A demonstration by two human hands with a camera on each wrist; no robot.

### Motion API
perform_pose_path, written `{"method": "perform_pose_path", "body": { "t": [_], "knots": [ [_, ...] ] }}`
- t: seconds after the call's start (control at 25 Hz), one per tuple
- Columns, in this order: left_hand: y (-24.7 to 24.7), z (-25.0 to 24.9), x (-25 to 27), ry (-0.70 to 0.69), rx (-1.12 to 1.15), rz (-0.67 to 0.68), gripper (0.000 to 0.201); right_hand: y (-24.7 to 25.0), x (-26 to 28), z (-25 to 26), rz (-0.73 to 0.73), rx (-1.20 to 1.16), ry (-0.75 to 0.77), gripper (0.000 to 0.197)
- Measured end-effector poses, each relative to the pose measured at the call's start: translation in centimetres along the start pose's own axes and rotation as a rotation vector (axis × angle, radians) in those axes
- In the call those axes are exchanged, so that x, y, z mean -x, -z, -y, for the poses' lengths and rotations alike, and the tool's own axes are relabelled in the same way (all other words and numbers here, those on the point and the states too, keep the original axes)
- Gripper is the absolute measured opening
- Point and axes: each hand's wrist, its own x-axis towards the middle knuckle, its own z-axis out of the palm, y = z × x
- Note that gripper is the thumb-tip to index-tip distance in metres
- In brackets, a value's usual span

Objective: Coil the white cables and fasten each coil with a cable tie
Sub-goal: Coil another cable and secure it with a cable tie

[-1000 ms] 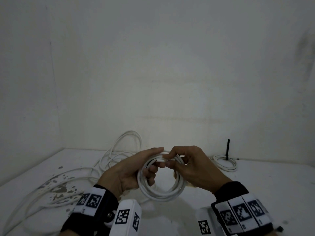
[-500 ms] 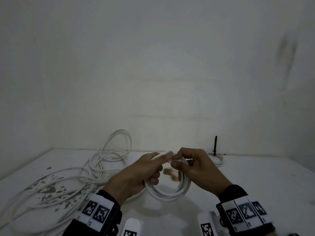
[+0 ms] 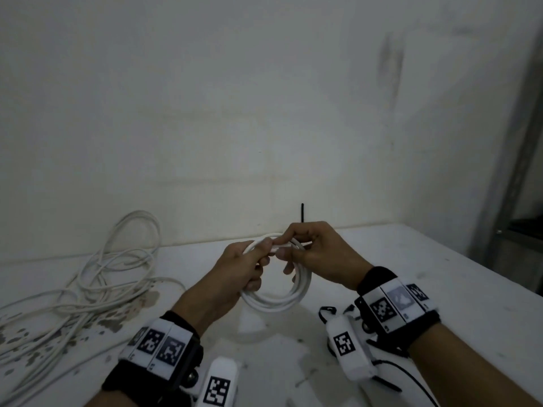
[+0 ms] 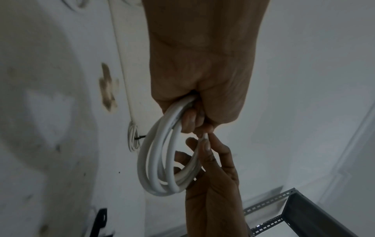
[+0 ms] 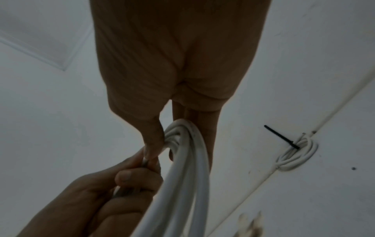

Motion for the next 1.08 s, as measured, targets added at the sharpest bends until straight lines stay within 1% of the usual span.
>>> {"method": "perform_pose_path", "body": {
  "t": [0.08,0.2,0.24,0.28,0.32,0.36,0.44,0.48,0.56,0.68,0.8,0.92,1.0,1.08],
  "knots": [
    [-1.6,0.2,-0.5,0.026,0.015,0.016,0.025,1.4,1.1,0.2,-0.004,0.002,-0.038,0.010],
    [-3.3,0.5,-1.1,0.051,-0.024,0.022,0.024,4.1,2.3,-0.2,-0.024,0.094,-0.117,0.029],
    [-3.9,0.7,-1.3,0.061,-0.050,0.022,0.025,5.1,2.9,-0.3,-0.028,0.154,-0.169,0.030],
    [-4.3,0.9,-1.5,0.069,-0.078,0.027,0.026,6.1,3.5,-0.4,-0.020,0.233,-0.222,0.026],
    [-4.6,1.1,-1.8,0.073,-0.108,0.035,0.027,7.0,4.2,-0.4,0.014,0.326,-0.282,0.021],
    [-4.9,1.2,-2.0,0.078,-0.134,0.046,0.027,7.5,4.8,-0.6,0.078,0.429,-0.354,0.019],
    [-5.3,1.5,-2.4,0.088,-0.174,0.058,0.028,7.6,5.8,-1.3,0.245,0.637,-0.492,0.025],
    [-5.5,1.5,-2.6,0.089,-0.189,0.059,0.029,7.1,6.1,-1.8,0.305,0.709,-0.540,0.027],
    [-5.5,1.5,-2.8,0.088,-0.206,0.055,0.028,5.3,6.3,-2.7,0.342,0.768,-0.577,0.031],
    [-5.0,1.7,-2.7,0.092,-0.231,0.055,0.029,2.4,5.7,-3.8,0.311,0.808,-0.569,0.034],
    [-4.0,1.7,-2.6,0.090,-0.232,0.029,0.029,1.0,5.1,-4.5,0.319,0.882,-0.569,0.030],
    [-3.0,1.6,-2.7,0.090,-0.213,0.006,0.029,1.0,4.8,-4.6,0.283,0.816,-0.599,0.022],
    [-2.6,1.5,-2.7,0.088,-0.196,-0.005,0.028,1.6,4.7,-3.8,0.189,0.729,-0.603,0.020],
    [-2.2,1.5,-2.7,0.085,-0.177,-0.015,0.028,2.3,4.6,-2.4,0.021,0.577,-0.579,0.024]
  ]
}}
